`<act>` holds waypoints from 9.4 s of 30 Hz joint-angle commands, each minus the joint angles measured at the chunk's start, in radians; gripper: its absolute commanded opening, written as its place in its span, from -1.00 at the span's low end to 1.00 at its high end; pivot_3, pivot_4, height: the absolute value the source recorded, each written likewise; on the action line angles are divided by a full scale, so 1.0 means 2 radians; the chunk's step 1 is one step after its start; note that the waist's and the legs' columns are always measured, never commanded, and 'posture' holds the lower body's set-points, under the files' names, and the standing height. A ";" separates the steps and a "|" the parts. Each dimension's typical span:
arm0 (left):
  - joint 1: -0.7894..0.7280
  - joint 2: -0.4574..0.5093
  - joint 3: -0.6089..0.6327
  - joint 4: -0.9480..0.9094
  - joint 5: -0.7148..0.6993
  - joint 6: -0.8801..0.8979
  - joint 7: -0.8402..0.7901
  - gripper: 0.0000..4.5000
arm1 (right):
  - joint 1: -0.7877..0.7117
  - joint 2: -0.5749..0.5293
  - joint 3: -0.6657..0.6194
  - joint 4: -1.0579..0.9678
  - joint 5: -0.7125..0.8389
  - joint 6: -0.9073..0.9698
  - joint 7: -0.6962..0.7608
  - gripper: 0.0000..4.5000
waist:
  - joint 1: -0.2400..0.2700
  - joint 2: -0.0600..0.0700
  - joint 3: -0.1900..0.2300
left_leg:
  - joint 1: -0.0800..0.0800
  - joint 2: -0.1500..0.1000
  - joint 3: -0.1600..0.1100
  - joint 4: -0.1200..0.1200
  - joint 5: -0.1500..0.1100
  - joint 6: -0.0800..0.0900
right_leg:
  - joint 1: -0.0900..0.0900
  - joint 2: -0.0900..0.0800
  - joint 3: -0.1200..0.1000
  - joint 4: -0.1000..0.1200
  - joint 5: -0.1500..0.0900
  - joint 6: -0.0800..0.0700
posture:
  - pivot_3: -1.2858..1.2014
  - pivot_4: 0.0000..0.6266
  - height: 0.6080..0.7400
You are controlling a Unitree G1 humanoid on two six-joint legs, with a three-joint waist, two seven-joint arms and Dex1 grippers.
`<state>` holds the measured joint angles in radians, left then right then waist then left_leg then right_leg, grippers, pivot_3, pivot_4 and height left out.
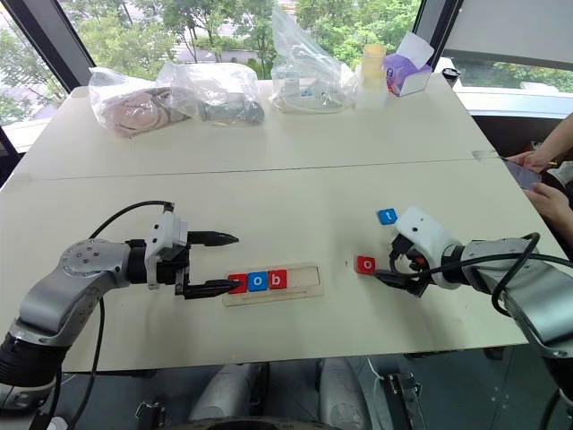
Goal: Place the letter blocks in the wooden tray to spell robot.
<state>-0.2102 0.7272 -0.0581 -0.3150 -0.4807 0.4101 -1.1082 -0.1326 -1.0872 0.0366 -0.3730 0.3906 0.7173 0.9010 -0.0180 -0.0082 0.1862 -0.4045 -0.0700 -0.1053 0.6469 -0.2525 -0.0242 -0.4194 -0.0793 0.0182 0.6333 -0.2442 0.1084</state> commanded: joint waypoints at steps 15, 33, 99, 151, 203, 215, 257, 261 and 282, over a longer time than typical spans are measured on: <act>0.018 0.013 0.017 -0.033 -0.010 0.008 0.013 1.00 | -0.073 0.054 0.059 0.177 -0.084 -0.193 0.136 0.61 | 0.003 0.000 0.000 | 0.000 0.000 -0.001 0.000 0.000 0.000 | 0.000 -0.001 0.000 -0.001 0.000 -0.001 | 0.03 -0.52 1.00; 0.007 0.009 0.011 -0.032 -0.011 0.014 0.016 1.00 | -0.120 0.098 0.103 0.006 -0.081 -0.113 0.142 -0.51 | 0.005 0.000 0.000 | 0.000 0.000 -0.001 0.000 0.000 0.000 | 0.000 -0.001 0.001 -0.001 0.000 -0.001 | 0.03 -0.52 1.00; 0.020 0.006 0.010 -0.056 -0.019 0.028 0.034 1.00 | -0.179 0.169 0.130 0.040 -0.111 -0.083 0.097 0.96 | 0.003 0.000 0.000 | 0.000 -0.001 -0.001 0.000 0.000 -0.001 | -0.001 -0.001 0.000 0.000 0.000 -0.001 | 0.03 -0.52 1.00; 0.008 -0.019 -0.007 -0.026 0.001 0.002 0.026 1.00 | -0.074 0.347 -0.135 -0.150 -0.048 0.448 -0.308 -0.50 | 0.005 0.001 -0.001 | -0.001 -0.001 -0.002 -0.001 0.000 -0.001 | -0.002 0.000 0.001 0.002 0.001 -0.001 | 0.03 -0.52 1.00; -0.005 -0.035 -0.010 -0.018 0.014 -0.005 0.040 1.00 | -0.187 0.067 0.098 0.346 -0.145 -0.381 0.245 0.99 | 0.003 0.001 -0.001 | 0.002 -0.001 0.001 0.000 0.000 0.001 | 0.002 -0.001 0.001 -0.001 0.001 0.000 | 0.03 -0.52 1.00; -0.002 -0.036 -0.011 -0.020 0.014 -0.007 0.046 1.00 | -0.201 0.094 0.099 0.360 -0.165 -0.403 0.250 0.75 | 0.002 0.001 -0.001 | 0.006 -0.001 0.001 0.000 0.000 0.001 | 0.005 -0.001 0.002 -0.001 0.001 0.000 | 0.03 -0.52 1.00; 0.020 -0.005 -0.014 -0.035 0.004 -0.033 -0.014 1.00 | -0.178 0.149 0.160 0.078 -0.136 -0.101 0.158 -0.50 | 0.004 0.001 0.000 | 0.005 -0.001 0.000 -0.001 0.000 0.001 | 0.005 -0.002 0.002 -0.002 0.000 -0.001 | 0.03 -0.52 1.00; 0.020 -0.007 -0.014 -0.035 0.006 -0.033 -0.010 1.00 | -0.180 0.152 0.164 0.075 -0.136 -0.101 0.158 -0.50 | 0.004 0.001 0.000 | 0.005 -0.001 0.000 -0.001 0.000 0.001 | 0.005 -0.002 0.001 -0.002 0.000 -0.001 | 0.03 -0.52 1.00; 0.020 -0.018 -0.016 -0.029 0.011 -0.038 0.010 1.00 | -0.179 0.163 0.186 0.066 -0.143 -0.104 0.157 -0.50 | 0.003 0.001 0.000 | 0.005 -0.001 0.000 -0.001 0.000 0.001 | 0.005 -0.002 0.001 -0.002 0.000 -0.001 | 0.03 -0.52 1.00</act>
<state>-0.1688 0.6936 -0.1025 -0.3579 -0.4591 0.3573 -1.0900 -0.4798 -0.7621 0.3960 -0.2143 0.1112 0.5162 1.2116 -0.0115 -0.0057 0.1856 -0.3938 -0.0711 -0.1060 0.6452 -0.2520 -0.0228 -0.4090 -0.0826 0.0208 0.6296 -0.2438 0.1059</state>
